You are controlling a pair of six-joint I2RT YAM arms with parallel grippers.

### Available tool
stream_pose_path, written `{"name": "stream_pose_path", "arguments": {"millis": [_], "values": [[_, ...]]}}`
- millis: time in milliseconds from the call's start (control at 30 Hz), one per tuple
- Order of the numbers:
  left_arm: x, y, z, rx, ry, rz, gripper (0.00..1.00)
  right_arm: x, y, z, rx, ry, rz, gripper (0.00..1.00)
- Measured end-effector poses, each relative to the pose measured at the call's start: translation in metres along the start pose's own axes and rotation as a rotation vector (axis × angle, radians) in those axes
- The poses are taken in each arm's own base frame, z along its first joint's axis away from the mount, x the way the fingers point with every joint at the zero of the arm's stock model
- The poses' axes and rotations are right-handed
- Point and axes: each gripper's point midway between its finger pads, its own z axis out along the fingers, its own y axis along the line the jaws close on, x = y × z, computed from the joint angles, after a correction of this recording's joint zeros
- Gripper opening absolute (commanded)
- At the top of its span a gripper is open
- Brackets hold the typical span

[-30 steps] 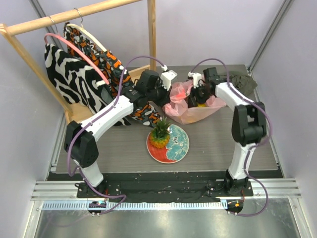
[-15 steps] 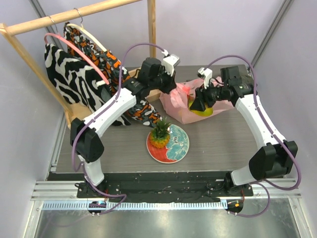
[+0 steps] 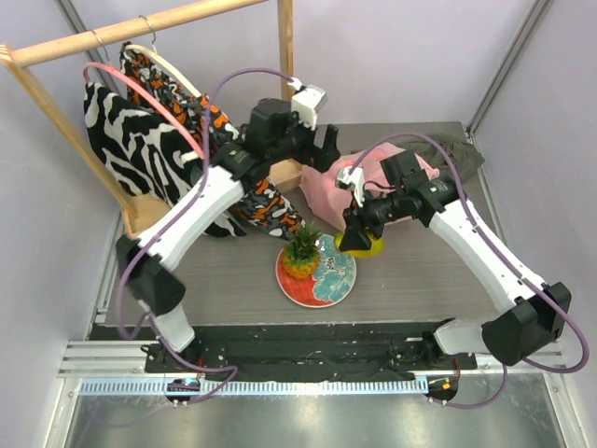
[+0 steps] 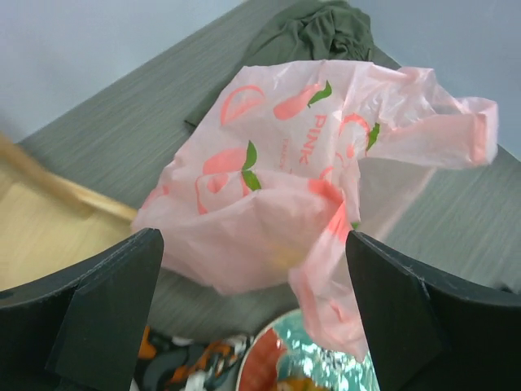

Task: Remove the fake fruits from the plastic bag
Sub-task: Place the fake fruit on the plate.

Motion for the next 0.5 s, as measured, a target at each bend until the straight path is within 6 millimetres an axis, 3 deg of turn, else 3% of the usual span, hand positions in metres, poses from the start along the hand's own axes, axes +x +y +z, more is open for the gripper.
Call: {"name": "stream_pose_path", "arguments": {"millis": [133, 267, 367, 500], "values": [[-0.036, -0.012, -0.082, -0.01, -0.102, 0.061, 0.99, 0.026, -0.006, 0.023, -0.015, 0.056, 0.102, 0.34], [-0.076, -0.02, -0.159, -0.013, -0.257, 0.11, 0.99, 0.036, -0.036, 0.055, 0.037, 0.08, 0.256, 0.34], [-0.087, -0.004, -0.185, -0.045, -0.312, 0.104, 0.99, 0.039, -0.055, 0.077, 0.06, 0.082, 0.343, 0.35], [-0.085, 0.028, -0.193, -0.113, -0.319, 0.064, 0.99, 0.051, -0.077, 0.103, 0.082, 0.113, 0.416, 0.35]]}}
